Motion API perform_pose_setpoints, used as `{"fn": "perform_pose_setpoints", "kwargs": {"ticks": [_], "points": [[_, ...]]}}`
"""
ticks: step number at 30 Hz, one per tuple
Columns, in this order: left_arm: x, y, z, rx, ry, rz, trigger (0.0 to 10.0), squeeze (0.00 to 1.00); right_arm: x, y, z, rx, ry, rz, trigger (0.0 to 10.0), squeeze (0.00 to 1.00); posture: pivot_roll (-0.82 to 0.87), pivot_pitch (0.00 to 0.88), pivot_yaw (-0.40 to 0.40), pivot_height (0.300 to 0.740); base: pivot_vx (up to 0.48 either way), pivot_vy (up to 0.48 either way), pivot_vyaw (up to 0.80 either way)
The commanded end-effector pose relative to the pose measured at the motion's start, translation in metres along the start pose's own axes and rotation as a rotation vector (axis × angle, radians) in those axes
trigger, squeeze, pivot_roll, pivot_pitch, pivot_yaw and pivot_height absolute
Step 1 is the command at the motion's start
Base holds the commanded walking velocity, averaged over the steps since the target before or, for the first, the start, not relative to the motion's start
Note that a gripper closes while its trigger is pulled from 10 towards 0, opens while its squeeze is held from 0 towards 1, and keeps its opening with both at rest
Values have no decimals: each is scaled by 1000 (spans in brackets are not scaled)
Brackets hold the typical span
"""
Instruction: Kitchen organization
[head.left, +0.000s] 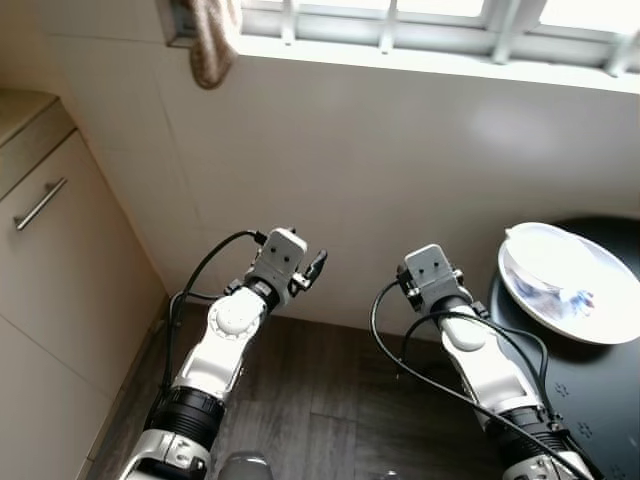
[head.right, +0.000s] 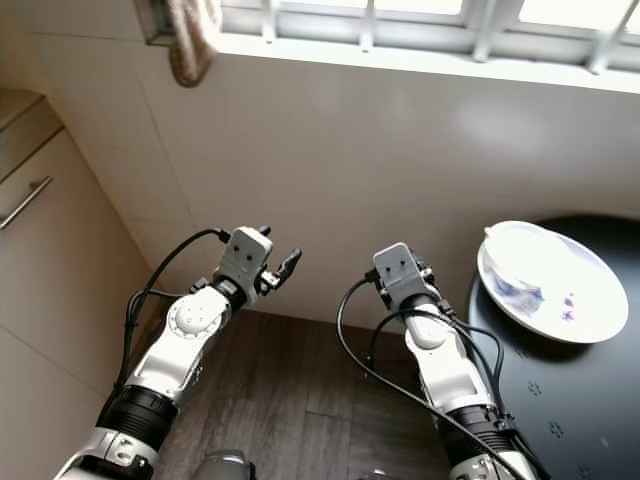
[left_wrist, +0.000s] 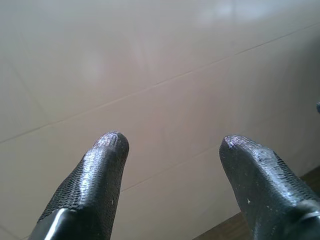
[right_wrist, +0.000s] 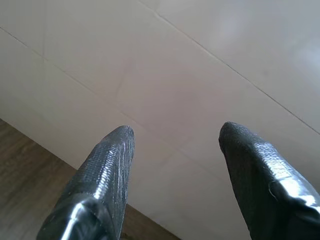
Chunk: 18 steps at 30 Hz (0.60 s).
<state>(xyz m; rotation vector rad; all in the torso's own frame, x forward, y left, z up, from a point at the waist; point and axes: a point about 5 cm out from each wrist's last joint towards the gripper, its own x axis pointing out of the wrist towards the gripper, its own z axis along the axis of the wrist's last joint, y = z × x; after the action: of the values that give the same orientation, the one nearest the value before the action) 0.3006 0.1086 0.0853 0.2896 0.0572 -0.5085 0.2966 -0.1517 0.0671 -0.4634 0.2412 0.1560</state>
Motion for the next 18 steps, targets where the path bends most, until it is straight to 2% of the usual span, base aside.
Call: {"fn": "perform_pose_setpoints", "kwargs": {"ticks": [1, 2, 18], "points": [[2, 3, 9, 6, -37, 6, 10000, 0, 1, -6, 4, 8, -17, -23, 10000, 0, 152, 0, -55, 740, 0, 0, 0], [2, 3, 9, 7, -39, 6, 10000, 0, 1, -6, 4, 15, -15, -29, 10000, 0, 152, 0, -55, 740, 0, 0, 0], [2, -2, 14, 13, -76, -12, 10000, 0, 2, -13, 4, 41, -14, -86, 10000, 0, 151, 0, -57, 740, 0, 0, -800]]}}
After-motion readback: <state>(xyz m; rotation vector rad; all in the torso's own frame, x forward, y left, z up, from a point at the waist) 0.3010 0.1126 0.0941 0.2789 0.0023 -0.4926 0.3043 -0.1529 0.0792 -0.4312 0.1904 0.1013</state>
